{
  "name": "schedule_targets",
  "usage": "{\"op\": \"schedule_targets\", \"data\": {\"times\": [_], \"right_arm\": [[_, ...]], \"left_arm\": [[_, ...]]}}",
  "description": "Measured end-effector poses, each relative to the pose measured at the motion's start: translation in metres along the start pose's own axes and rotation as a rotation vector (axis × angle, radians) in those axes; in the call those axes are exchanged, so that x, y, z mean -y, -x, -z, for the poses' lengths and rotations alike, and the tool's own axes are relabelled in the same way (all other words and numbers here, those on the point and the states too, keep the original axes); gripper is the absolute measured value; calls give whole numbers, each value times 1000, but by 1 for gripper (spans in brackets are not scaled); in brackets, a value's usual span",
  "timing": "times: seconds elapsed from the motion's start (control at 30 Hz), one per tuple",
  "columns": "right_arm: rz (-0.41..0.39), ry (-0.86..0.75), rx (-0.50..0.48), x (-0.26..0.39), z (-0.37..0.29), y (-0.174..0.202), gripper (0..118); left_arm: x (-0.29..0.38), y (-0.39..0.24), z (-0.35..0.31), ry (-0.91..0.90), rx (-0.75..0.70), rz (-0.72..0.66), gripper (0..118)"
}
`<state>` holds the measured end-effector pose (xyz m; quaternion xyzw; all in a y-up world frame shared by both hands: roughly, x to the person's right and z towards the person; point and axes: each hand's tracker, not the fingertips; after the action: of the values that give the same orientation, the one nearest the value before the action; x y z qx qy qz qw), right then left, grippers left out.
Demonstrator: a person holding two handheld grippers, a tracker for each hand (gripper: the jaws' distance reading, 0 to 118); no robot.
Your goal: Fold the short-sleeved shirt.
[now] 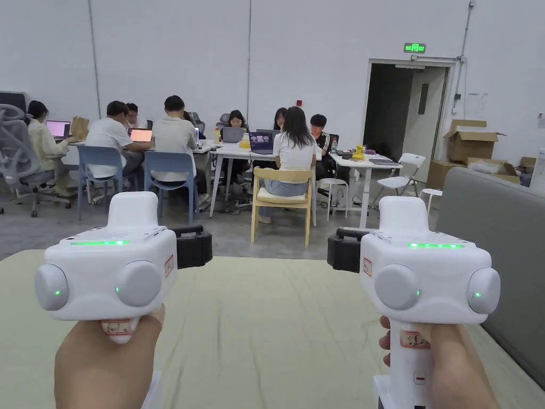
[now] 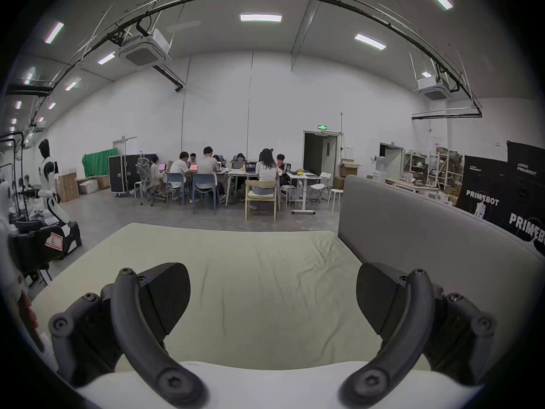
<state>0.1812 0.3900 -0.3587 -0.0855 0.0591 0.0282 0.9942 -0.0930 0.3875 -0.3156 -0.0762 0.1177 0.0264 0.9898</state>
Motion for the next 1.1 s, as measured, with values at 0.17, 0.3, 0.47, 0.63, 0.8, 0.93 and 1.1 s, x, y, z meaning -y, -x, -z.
{"op": "schedule_targets", "data": {"times": [0.17,0.3,0.47,0.63,0.8,0.93,1.1], "right_arm": [[19,20,-20,-1,2,-1,116],[30,18,-4,-1,1,-2,116],[45,23,-9,-3,1,-3,116],[79,37,-30,-3,4,-5,116],[61,39,-22,-3,4,-3,116],[64,39,-25,-3,3,-1,116],[55,28,-15,-5,0,2,116]], "left_arm": [[0,-1,-1,8,0,5,118],[1,0,-1,18,0,-3,118],[1,2,4,31,7,-7,118],[2,5,6,33,3,-10,118],[3,6,8,36,4,-9,118],[1,6,9,36,8,-9,118],[1,7,6,30,3,-10,118]]}}
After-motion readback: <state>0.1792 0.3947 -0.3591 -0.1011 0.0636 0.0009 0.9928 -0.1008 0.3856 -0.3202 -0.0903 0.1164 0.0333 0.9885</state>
